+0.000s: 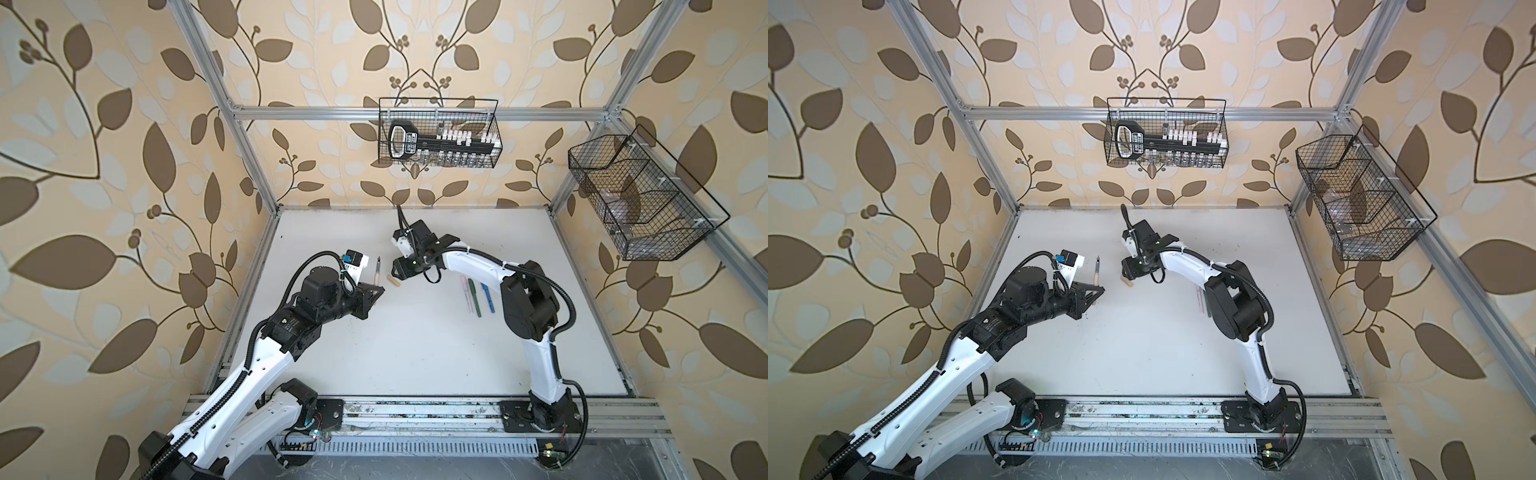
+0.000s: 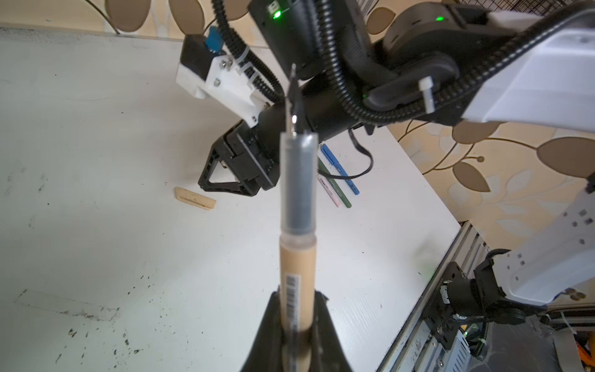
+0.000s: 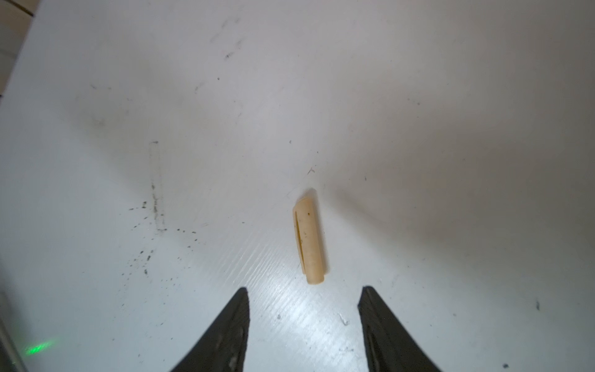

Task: Insert the pens into the pen caps
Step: 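Reach the right gripper down to the beige cap and grasp it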

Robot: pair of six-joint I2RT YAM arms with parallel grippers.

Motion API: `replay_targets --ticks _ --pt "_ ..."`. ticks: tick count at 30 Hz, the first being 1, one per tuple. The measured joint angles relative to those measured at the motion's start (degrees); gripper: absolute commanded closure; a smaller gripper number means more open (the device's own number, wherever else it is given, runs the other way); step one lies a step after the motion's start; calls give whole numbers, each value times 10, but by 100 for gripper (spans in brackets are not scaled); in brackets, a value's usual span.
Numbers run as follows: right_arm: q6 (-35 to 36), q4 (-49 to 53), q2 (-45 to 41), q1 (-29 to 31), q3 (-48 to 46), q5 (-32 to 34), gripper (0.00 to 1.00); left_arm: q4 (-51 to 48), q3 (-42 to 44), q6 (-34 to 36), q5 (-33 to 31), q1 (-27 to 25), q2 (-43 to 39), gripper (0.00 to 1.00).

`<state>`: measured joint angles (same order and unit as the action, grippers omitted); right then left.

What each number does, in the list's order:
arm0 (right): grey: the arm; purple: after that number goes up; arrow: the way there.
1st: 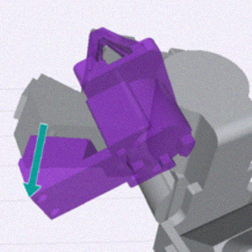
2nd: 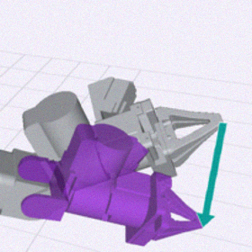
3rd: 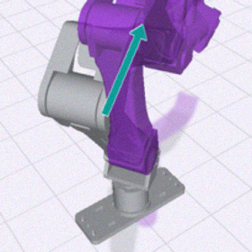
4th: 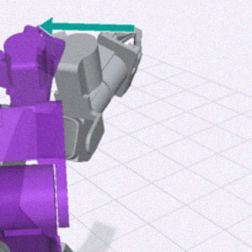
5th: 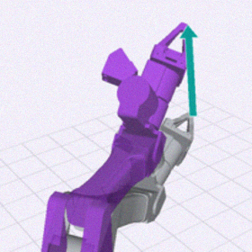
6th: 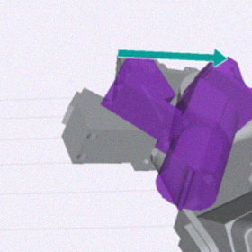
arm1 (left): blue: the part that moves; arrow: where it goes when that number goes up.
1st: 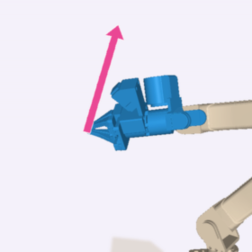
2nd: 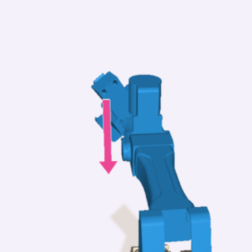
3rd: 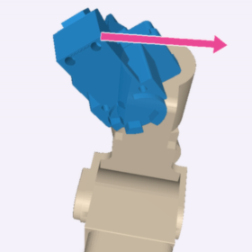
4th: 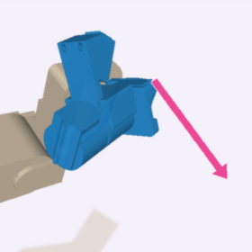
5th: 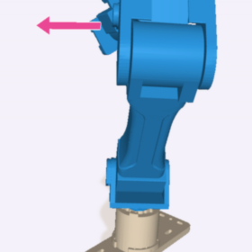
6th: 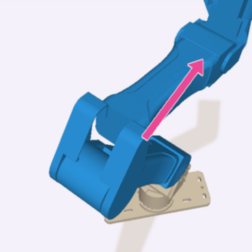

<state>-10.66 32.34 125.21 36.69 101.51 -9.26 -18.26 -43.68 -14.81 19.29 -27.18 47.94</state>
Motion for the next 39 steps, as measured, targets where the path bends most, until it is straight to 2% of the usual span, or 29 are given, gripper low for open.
replay_targets --ticks 5,13,28,31,34,36,39 --pt "23 47 31 12 43 27 44 1 0 -4 0 0 12 97" --pt "40 77 70 14 84 33 46 5 0 -6 3 0 36 98" --pt "56 135 146 39 179 83 53 -1 9 -6 -3 0 9 98" --pt "59 144 154 42 190 97 57 0 13 -6 -5 0 -3 98" --pt "61 148 157 42 196 105 65 -4 21 -7 -10 0 -15 98" --pt "64 150 160 42 201 108 74 -7 26 -7 -15 0 -19 97" --pt "63 150 162 42 203 111 80 -12 29 -8 -18 0 -22 97"
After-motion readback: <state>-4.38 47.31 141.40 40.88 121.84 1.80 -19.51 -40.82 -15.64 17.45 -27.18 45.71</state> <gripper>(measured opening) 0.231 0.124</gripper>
